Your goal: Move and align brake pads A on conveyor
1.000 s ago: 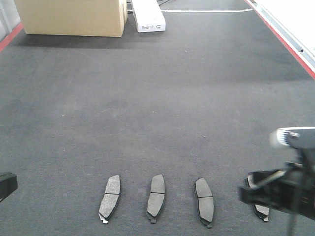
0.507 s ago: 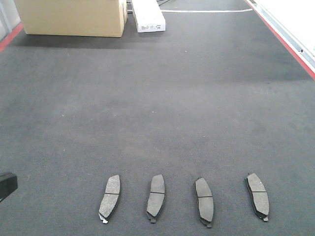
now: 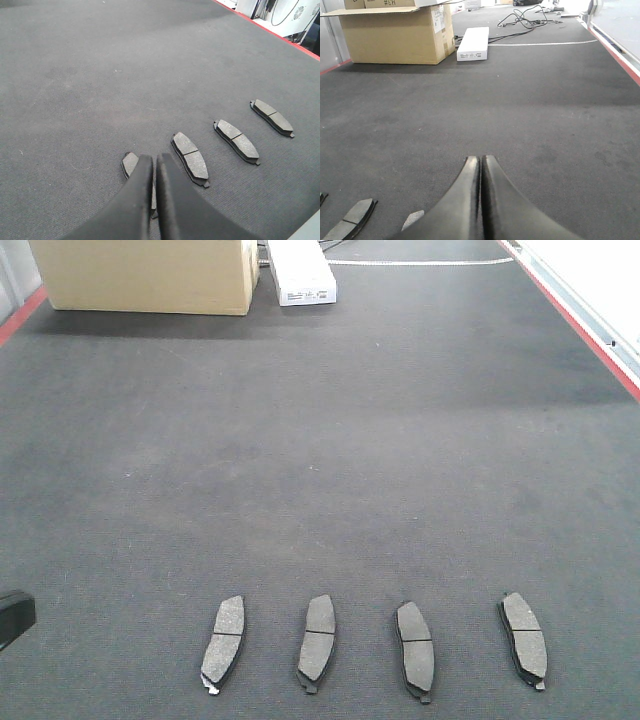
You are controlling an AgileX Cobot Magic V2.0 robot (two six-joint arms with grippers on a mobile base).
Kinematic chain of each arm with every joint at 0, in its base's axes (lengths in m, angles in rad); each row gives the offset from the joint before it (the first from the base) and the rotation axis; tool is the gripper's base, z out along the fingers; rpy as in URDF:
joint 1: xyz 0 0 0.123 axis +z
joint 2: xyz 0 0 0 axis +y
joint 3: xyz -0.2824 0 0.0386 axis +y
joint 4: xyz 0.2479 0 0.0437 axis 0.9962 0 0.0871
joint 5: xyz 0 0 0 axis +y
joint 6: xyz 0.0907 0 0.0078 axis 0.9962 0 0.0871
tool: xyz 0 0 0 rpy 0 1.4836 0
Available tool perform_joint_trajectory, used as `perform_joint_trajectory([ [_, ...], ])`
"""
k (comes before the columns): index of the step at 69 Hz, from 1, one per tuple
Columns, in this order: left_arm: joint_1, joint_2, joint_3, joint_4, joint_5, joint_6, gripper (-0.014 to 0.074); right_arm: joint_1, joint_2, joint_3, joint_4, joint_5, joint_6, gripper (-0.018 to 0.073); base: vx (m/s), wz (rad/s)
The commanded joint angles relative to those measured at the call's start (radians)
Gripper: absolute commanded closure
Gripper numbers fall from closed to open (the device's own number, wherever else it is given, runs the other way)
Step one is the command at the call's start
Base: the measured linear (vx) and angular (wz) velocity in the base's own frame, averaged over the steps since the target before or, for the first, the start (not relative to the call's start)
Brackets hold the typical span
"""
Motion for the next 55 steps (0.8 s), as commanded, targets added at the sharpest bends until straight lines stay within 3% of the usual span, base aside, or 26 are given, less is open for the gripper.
perform_joint_trajectory([
  [1, -0.006, 0.007, -0.027, 0.008, -0.066, -0.009, 0.0603, -0.007, 0.012, -0.026, -0.029, -0.067, -0.011, 0.0561, 0.0, 0.0],
  [46, -0.006, 0.007, -0.027, 0.008, -0.065, -0.009, 0.0603, -0.007, 0.012, -0.026, -0.029, -0.065, -0.011, 0.0561, 0.0, 0.0],
  [55, -0.006, 0.007, -0.027, -0.038, -0.072, 0.078, 0.0603, -0.007, 0.012, -0.026, -0.029, -0.065, -0.011, 0.0561, 0.0, 0.0],
])
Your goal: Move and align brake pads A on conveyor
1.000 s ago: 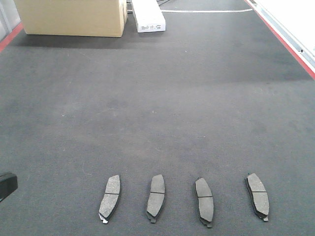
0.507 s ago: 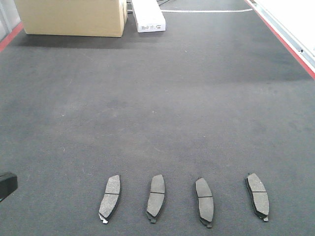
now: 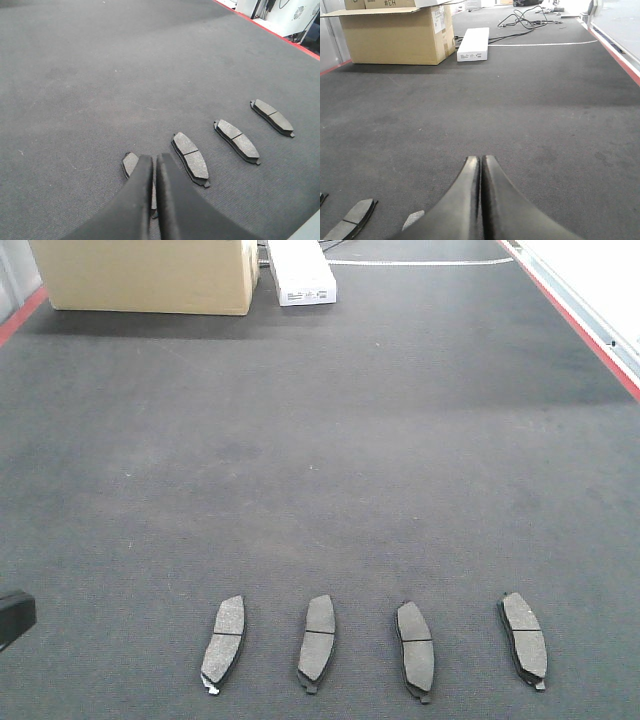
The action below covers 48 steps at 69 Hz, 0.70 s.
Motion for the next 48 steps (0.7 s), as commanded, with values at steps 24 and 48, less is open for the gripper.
perform_joint_trajectory([
  [24, -0.006, 0.007, -0.027, -0.295, -0.18, 0.477, 0.0603, -0.007, 0.012, -0.026, -0.029, -0.064, -0.011, 0.0561, 0.0, 0.0],
  [48, 0.189, -0.148, 0.054, -0.272, -0.244, 0.477, 0.0603, -0.007, 0.012, -0.026, -0.029, -0.063, -0.011, 0.0561, 0.0, 0.0],
])
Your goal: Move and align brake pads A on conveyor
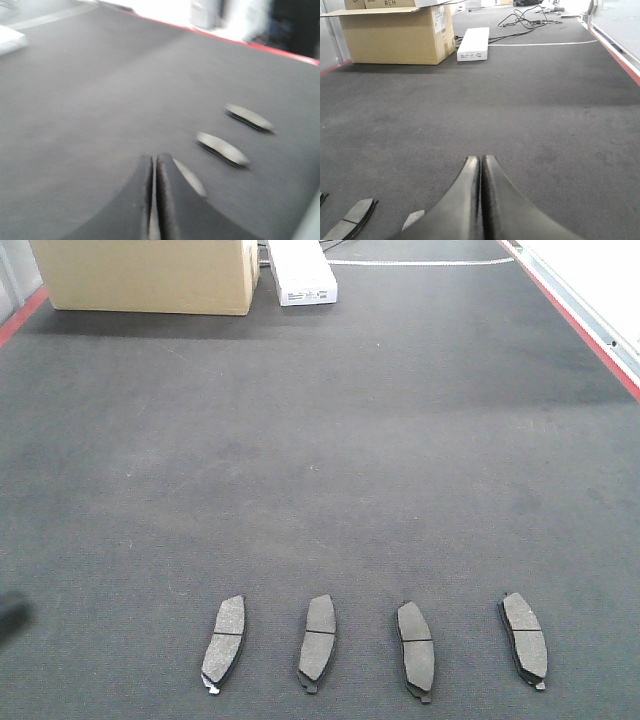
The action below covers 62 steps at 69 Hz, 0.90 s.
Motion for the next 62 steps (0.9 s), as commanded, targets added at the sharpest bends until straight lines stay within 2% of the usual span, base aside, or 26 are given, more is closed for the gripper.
perform_joint_trajectory([
  [1, 0.108, -0.078, 0.022, 0.0, -0.105, 0.0, 0.0603, -0.007, 0.012, -0.028, -0.029, -0.063, -0.011, 0.0561, 0.0, 0.0],
  [16, 0.45, -0.31, 0.153, 0.0, -0.112, 0.0, 0.0603, -0.007, 0.012, -0.028, -0.029, -0.063, -0.011, 0.0561, 0.0, 0.0],
  [21, 0.55, -0.384, 0.205, 0.0, -0.112, 0.0, 0.0603, -0.007, 0.012, -0.028, -0.029, -0.063, -0.011, 0.0561, 0.0, 0.0],
  [26, 0.62, -0.435, 0.255, 0.0, -0.127, 0.0, 0.0603, -0.007, 0.012, -0.028, -0.029, -0.063, -0.011, 0.0561, 0.0, 0.0],
  [35, 0.685, -0.429, 0.339, 0.0, -0.221, 0.0, 0.0603, -0.007, 0.013, -0.028, -0.028, -0.063, -0.011, 0.0561, 0.0, 0.0],
  [49, 0.701, -0.429, 0.527, 0.0, -0.445, 0.0, 0.0603, -0.007, 0.013, -0.028, -0.028, -0.059, -0.011, 0.0561, 0.0, 0.0],
  [52, 0.701, -0.429, 0.552, 0.0, -0.471, 0.0, 0.0603, -0.007, 0.013, -0.028, -0.028, -0.059, -0.011, 0.0561, 0.0, 0.0],
  [62, 0.699, -0.429, 0.55, 0.0, -0.438, 0.0, 0.0603, -0.007, 0.013, -0.028, -0.028, -0.059, -0.011, 0.0561, 0.0, 0.0],
])
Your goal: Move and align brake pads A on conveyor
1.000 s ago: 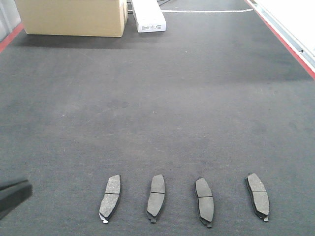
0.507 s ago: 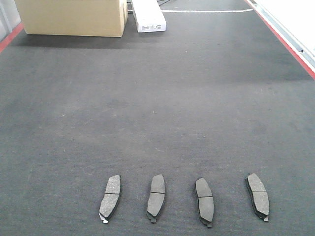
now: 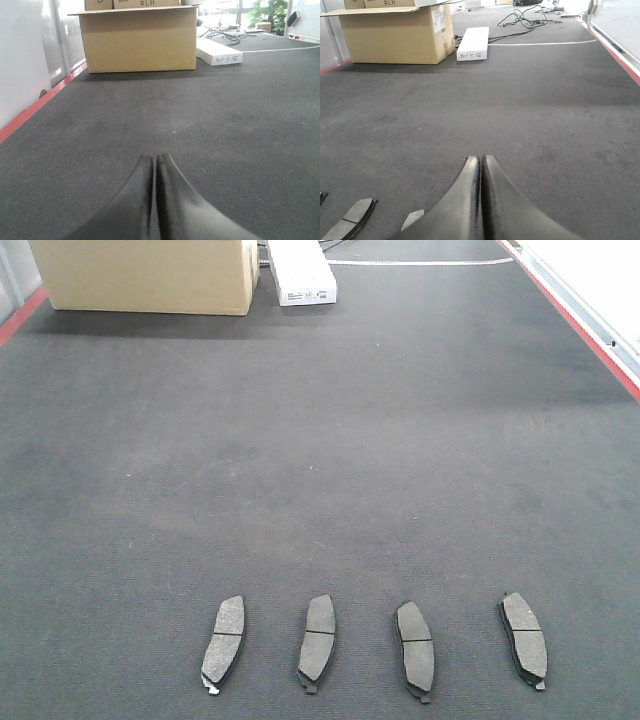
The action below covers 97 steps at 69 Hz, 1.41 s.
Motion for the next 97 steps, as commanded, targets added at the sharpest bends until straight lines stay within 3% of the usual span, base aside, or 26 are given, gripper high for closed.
perform_joint_trajectory([
  [1, -0.002, -0.013, -0.008, 0.0, -0.081, 0.0, 0.0603, -0.007, 0.013, -0.028, -0.028, -0.06, -0.011, 0.0561, 0.0, 0.0],
  [61, -0.002, -0.011, -0.008, 0.0, -0.075, 0.0, 0.0603, -0.007, 0.013, -0.021, -0.042, -0.084, -0.024, 0.0561, 0.0, 0.0],
  [69, -0.002, -0.011, -0.008, 0.0, -0.075, 0.0, 0.0603, -0.015, 0.006, 0.047, 0.029, -0.19, -0.121, 0.0561, 0.0, 0.0],
  [76, -0.002, -0.011, -0.008, 0.0, -0.075, 0.0, 0.0603, -0.099, -0.009, 0.127, 0.172, -0.348, -0.27, 0.0561, 0.0, 0.0],
  [85, -0.002, -0.011, -0.008, 0.0, -0.075, 0.0, 0.0603, -0.295, -0.042, 0.214, 0.415, -0.458, -0.412, 0.0561, 0.0, 0.0],
  [97, -0.002, -0.011, -0.008, 0.0, -0.075, 0.0, 0.0603, -0.461, -0.122, 0.299, 0.518, -0.463, -0.442, 0.0561, 0.0, 0.0],
])
